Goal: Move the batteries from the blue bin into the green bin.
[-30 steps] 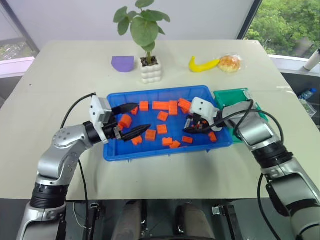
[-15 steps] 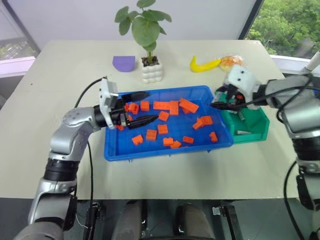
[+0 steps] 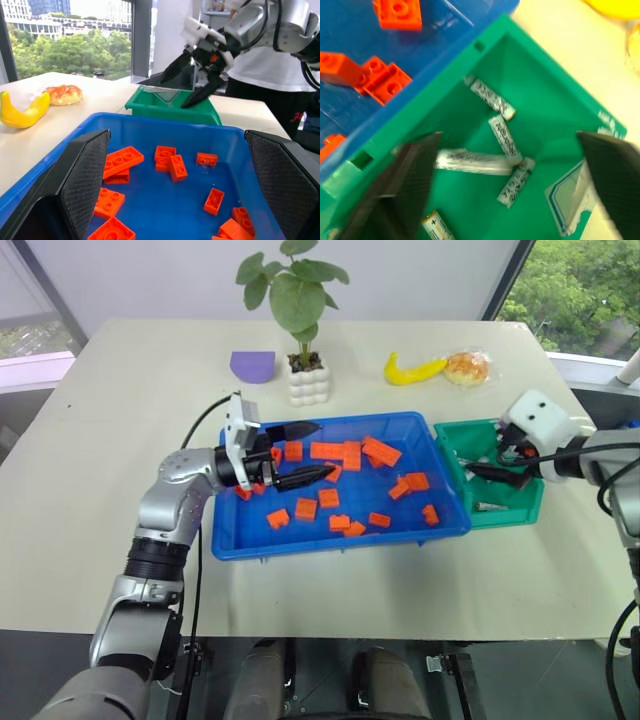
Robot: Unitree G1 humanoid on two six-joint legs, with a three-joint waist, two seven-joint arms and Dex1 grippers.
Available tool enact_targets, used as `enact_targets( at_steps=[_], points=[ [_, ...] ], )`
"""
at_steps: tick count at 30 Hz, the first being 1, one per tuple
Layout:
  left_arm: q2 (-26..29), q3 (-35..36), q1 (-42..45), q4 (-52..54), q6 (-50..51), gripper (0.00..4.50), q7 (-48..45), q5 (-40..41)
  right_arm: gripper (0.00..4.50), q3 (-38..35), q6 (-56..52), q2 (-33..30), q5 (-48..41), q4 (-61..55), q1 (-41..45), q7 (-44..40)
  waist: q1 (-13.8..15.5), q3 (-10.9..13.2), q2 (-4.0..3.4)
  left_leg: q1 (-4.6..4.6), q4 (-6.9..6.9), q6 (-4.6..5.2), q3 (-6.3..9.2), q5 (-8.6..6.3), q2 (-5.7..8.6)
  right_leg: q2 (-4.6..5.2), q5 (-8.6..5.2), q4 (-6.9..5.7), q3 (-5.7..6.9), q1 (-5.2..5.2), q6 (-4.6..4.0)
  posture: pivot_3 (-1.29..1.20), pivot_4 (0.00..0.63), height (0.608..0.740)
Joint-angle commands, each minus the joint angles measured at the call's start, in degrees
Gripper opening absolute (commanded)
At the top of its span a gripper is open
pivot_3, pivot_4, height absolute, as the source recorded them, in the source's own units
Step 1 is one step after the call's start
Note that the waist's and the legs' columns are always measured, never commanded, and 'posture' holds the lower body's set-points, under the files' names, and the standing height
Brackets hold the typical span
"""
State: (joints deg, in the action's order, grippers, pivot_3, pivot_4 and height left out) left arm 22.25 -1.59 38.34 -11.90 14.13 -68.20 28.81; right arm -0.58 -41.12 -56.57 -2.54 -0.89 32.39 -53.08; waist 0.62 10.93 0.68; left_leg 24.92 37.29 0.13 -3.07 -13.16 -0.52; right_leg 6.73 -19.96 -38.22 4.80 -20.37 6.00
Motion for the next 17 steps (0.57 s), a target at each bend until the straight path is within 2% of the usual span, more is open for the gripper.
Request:
enact_targets(
  at_steps=[1,5,10,17],
  points=[
    [0.4,0.6,0.5,1.7,-1.0,4.50,0.0,-0.3,4.45,-1.5,3.1,0.2,1.2,1.7,1.0,3.6,0.0,0.0,0.00,0.00,0.00,0.00,0.00,0.00,0.00,0.00,0.00,0.00,0.00,0.00,0.00,0.00,0.150,0.739],
    [1.3,2.2,0.1,3.5,-1.3,4.50,1.6,-0.4,4.45,-3.8,7.5,5.0,0.7,6.6,4.3,10.3,-0.2,0.0,0.00,0.00,0.01,0.00,0.01,0.00,-0.01,-0.01,0.00,0.00,0.00,0.00,0.00,0.00,0.150,0.739],
    [4.5,7.4,0.4,5.9,-0.3,4.50,6.1,0.7,4.45,-14.3,17.0,15.4,-6.3,14.6,9.4,19.5,-0.6,0.0,0.00,0.00,-0.07,-0.03,0.02,0.02,-0.05,-0.06,0.00,-0.01,0.01,-0.04,0.00,0.00,0.150,0.739],
    [10.6,19.1,-2.1,6.5,0.8,4.50,17.9,0.4,4.45,-19.4,35.9,17.7,-7.4,30.5,12.9,25.4,-0.3,0.0,0.00,0.00,-0.03,-0.02,0.05,0.01,0.00,-0.01,0.00,0.00,0.01,0.00,0.00,0.00,0.150,0.739]
  ],
)
